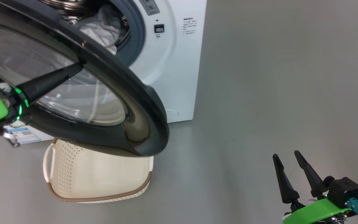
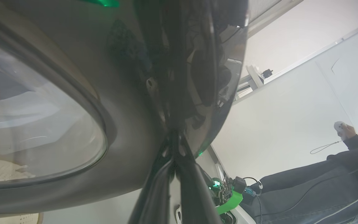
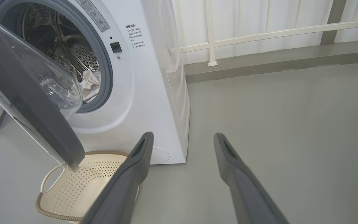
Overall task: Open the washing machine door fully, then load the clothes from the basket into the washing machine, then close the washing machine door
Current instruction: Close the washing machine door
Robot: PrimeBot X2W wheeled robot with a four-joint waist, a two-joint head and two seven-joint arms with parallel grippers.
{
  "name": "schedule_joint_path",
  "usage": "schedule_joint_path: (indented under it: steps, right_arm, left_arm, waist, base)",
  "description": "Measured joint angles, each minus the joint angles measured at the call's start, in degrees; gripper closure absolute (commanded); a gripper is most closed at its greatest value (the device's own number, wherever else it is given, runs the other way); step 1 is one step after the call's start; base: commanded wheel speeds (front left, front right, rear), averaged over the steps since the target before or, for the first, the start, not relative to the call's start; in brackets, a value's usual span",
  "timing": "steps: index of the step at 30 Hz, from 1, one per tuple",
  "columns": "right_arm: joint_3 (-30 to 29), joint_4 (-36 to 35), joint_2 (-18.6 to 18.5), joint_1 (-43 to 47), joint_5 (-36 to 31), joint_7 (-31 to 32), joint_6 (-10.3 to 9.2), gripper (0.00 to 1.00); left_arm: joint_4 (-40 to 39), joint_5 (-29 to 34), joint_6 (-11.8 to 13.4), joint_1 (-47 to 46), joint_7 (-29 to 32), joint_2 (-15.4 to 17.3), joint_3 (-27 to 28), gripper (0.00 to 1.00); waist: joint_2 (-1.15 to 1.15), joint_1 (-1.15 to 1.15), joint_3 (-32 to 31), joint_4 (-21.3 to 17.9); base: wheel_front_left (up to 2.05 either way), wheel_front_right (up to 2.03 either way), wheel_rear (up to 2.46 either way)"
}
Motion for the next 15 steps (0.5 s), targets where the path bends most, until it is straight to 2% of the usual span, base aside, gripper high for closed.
schedule_joint_path:
  steps: [9, 13, 14, 15]
  right_arm:
    - [-0.1, 0.0, 0.3, 0.0, 0.0, 0.0, 0.0, 0.0]
    - [-0.2, 0.0, 0.3, -0.1, 0.0, 0.0, 0.0, 0.0]
    - [-0.3, 0.0, 0.3, -0.1, 0.0, 0.0, 0.0, 0.0]
    - [-0.4, 0.0, 0.3, 0.0, 0.0, 0.0, -0.01, 0.0]
  left_arm:
    - [0.5, 0.9, 0.0, 0.7, -1.7, -0.1, 0.1, 1.0]
    - [-0.2, 1.1, 0.0, 4.1, -3.1, 0.4, 1.0, 1.0]
    - [-0.6, 1.3, 0.0, 5.3, -3.2, 0.6, 1.2, 0.81]
    - [-0.9, 1.4, 0.0, 6.7, -3.7, 0.7, 1.3, 0.67]
  waist:
    - [0.0, 0.0, 0.0, 0.7]
    - [0.0, 0.0, -0.2, 1.7]
    - [0.0, 0.0, -0.3, 1.9]
    - [0.0, 0.0, -0.4, 2.1]
  base:
    - [0.0, 0.0, 0.0]
    - [0.0, 0.0, 0.0]
    - [0.0, 0.0, 0.0]
    - [0.0, 0.0, 0.0]
